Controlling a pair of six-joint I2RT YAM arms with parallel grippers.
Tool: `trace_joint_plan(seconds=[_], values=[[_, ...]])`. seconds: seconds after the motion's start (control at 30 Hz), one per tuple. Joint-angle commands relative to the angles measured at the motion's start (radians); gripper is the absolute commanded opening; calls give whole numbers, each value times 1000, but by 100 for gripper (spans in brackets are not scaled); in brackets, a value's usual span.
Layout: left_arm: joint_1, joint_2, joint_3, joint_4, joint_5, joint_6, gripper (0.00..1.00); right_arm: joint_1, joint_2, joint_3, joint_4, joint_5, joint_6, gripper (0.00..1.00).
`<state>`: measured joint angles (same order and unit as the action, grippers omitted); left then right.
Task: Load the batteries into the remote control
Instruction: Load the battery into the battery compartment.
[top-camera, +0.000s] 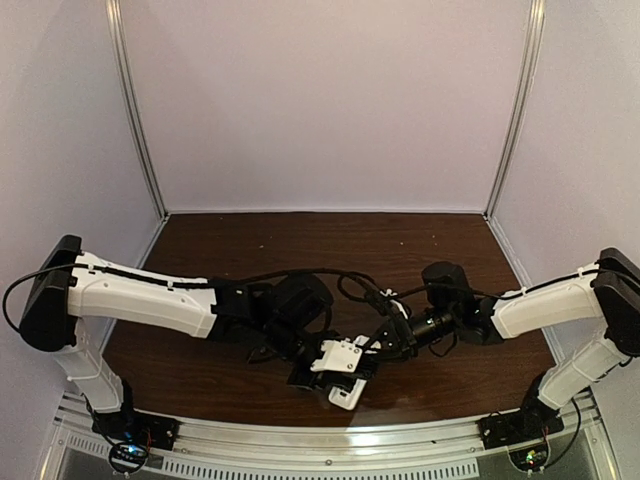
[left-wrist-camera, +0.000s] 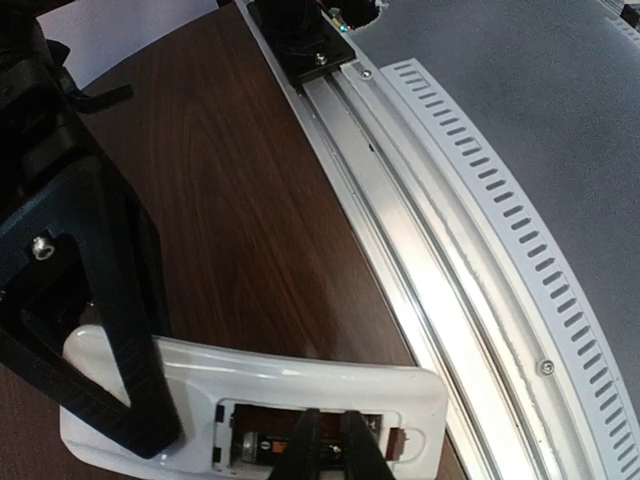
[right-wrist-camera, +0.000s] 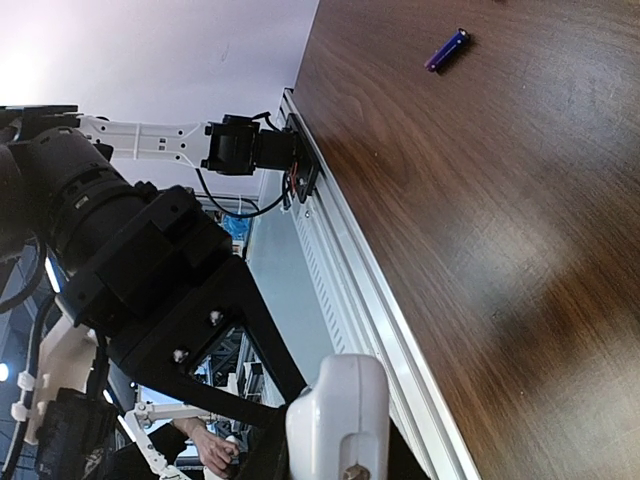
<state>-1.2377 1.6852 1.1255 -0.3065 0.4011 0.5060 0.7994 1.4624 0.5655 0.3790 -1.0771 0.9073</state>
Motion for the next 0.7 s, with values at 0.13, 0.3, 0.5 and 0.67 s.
trace_joint_plan(seconds=[0.13, 0.3, 0.5, 0.67], values=[[54, 60, -28, 45, -28, 10, 6, 44, -67, 13, 133, -112, 55, 0], [60, 62, -29, 19, -26, 32, 6, 46, -67, 12, 128, -111, 50, 0], [43, -5, -29, 24, -32, 0, 12, 33, -55, 36, -47, -12, -67, 0], [36, -145, -87, 89, -68, -52, 32, 2, -54, 34, -70, 48, -93, 0]])
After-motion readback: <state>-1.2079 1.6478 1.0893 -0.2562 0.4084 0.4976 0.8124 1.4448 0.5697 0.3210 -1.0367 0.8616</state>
